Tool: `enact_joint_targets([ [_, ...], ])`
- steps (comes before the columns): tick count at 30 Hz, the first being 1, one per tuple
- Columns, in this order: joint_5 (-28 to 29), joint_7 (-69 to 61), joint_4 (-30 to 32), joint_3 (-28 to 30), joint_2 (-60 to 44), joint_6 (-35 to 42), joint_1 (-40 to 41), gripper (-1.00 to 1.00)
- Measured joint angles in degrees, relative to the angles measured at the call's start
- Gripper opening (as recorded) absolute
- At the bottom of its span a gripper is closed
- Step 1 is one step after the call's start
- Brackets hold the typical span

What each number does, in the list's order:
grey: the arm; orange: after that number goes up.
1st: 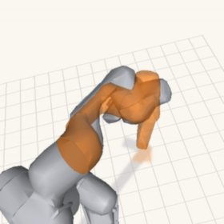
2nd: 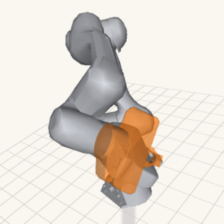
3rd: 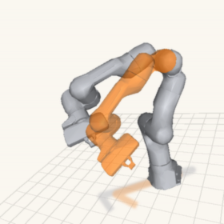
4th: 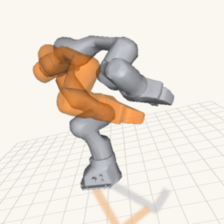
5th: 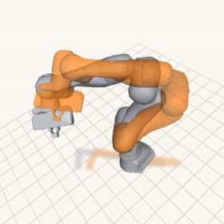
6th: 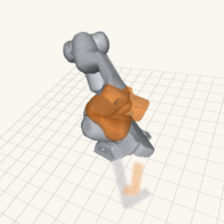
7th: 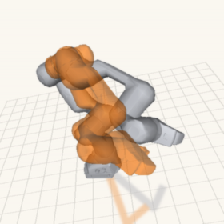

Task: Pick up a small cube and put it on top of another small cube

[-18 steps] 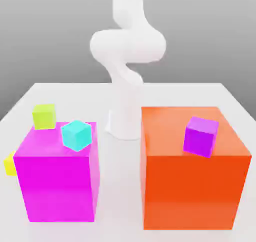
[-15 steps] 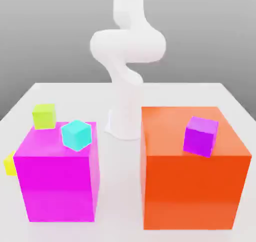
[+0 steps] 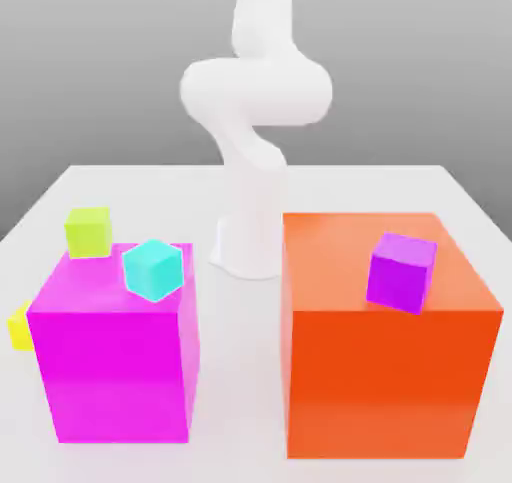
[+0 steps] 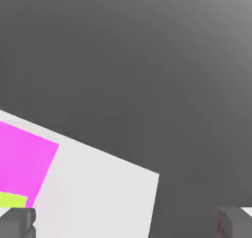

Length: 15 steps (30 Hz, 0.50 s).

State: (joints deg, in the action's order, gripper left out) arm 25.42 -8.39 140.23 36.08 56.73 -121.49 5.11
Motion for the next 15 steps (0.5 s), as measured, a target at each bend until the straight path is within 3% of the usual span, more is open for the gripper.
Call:
enact_joint_targets([
  [9, 10.98, -21.09, 4.18, 19.55, -7.43, -5.12, -3.93, 0.0],
  [15, 17.98, -32.6, 6.4, 35.55, -16.07, -11.77, -13.64, 0.0],
])
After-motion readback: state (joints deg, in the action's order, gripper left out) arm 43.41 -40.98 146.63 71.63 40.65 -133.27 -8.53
